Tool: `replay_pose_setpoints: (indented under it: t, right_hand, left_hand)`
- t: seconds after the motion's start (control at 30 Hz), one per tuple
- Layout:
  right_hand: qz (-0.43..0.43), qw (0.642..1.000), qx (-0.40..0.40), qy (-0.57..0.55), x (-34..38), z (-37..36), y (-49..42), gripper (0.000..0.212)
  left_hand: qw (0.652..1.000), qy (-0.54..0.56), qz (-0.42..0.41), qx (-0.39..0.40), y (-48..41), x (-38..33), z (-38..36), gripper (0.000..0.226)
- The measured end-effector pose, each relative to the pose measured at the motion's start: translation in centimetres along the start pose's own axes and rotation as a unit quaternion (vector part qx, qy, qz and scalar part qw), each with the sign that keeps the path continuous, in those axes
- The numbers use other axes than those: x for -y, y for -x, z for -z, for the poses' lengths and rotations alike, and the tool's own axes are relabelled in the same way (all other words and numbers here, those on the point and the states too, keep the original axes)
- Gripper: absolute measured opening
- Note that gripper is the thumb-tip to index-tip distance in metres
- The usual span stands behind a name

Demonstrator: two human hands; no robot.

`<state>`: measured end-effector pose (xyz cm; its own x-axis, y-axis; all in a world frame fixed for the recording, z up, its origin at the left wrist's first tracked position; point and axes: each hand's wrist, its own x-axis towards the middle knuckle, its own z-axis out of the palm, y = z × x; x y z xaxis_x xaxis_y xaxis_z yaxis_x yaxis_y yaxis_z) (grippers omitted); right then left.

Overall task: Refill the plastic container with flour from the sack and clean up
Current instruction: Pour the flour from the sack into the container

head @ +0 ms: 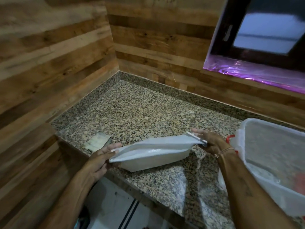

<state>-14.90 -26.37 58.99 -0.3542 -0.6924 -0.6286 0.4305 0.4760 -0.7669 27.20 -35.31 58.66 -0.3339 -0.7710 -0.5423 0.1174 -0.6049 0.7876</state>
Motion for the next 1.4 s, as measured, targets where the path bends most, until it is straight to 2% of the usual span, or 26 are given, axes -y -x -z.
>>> replay_pose_setpoints:
  t: [0.07, 0.13, 0.2, 0.3, 0.37, 0.43, 0.5, 0.6, 0.7, 0.9, 0.97, 1.07, 1.17, 1.27, 1.3, 1.4]
  right_hand:
    - [0.047, 0.991, -0.051, 0.115, -0.7, -0.1, 0.4, 0.025]
    - [0.1, 0.982, -0.083, 0.137, -1.4, -0.6, 0.7, 0.024]
    - [0.137, 0.973, -0.105, 0.152, -1.4, -1.0, 0.8, 0.02]
    - [0.078, 0.972, -0.056, 0.213, -0.1, -1.0, 1.4, 0.008]
    - [0.043, 0.971, 0.0, 0.235, 0.5, -0.6, 1.4, 0.011]
    - [0.065, 0.98, 0.024, 0.185, 0.2, -0.8, 1.0, 0.019]
    - [0.146, 0.985, 0.014, 0.094, -1.1, -1.1, 0.7, 0.018]
    - [0.243, 0.97, 0.023, 0.026, -3.8, -1.0, 0.5, 0.016]
    - [0.228, 0.973, 0.046, -0.006, -5.5, -0.7, 0.5, 0.029]
    - [0.207, 0.976, 0.046, -0.045, -5.5, -1.2, 0.4, 0.026]
    - [0.206, 0.976, 0.019, -0.07, -5.5, -2.0, 0.1, 0.021]
    - [0.203, 0.974, -0.018, -0.103, -5.7, -2.9, -0.3, 0.017]
    - [0.234, 0.97, -0.028, -0.066, -6.2, -2.6, -0.5, 0.018]
    - [0.242, 0.969, -0.042, 0.038, -5.6, -0.9, -1.1, 0.022]
    - [0.235, 0.969, -0.025, 0.069, -5.2, -0.5, -1.2, 0.025]
    - [0.204, 0.965, 0.025, 0.163, -3.5, 0.1, -1.4, 0.034]
  left_hand:
    - [0.999, -0.017, -0.036, -0.014, -0.4, 1.1, 0.6, 0.024]
    - [0.998, -0.035, -0.06, -0.015, -0.8, 1.9, 1.0, 0.02]
    - [0.996, -0.06, -0.063, 0.013, -0.8, 2.0, 1.1, 0.029]
    - [0.993, -0.087, -0.024, 0.081, -0.6, 1.6, 0.6, 0.047]
    - [0.993, -0.081, -0.036, 0.078, -0.6, 1.6, -0.1, 0.051]
    - [0.995, -0.061, -0.065, 0.047, -0.5, 1.6, -0.6, 0.045]
    - [0.994, -0.053, -0.098, 0.008, -0.4, 1.9, -0.9, 0.034]
    - [0.989, -0.026, -0.133, -0.052, -0.1, 3.2, -1.2, 0.028]
    - [0.989, -0.021, -0.134, -0.062, 0.2, 4.3, -1.6, 0.028]
    - [0.988, -0.05, -0.146, -0.027, 0.1, 3.6, -0.7, 0.026]
    - [0.984, -0.048, -0.166, -0.041, -0.4, 3.5, -0.6, 0.022]
    - [0.976, -0.038, -0.201, -0.071, -0.9, 4.2, -1.1, 0.029]
    - [0.976, -0.056, -0.202, -0.059, -1.2, 5.4, -0.5, 0.029]
    - [0.989, -0.038, -0.14, 0.003, -1.5, 4.8, 1.1, 0.017]
    - [0.991, -0.044, -0.122, 0.029, -1.4, 4.2, 1.5, 0.021]
    - [0.985, -0.124, -0.101, 0.059, -1.8, 2.2, 1.9, 0.069]
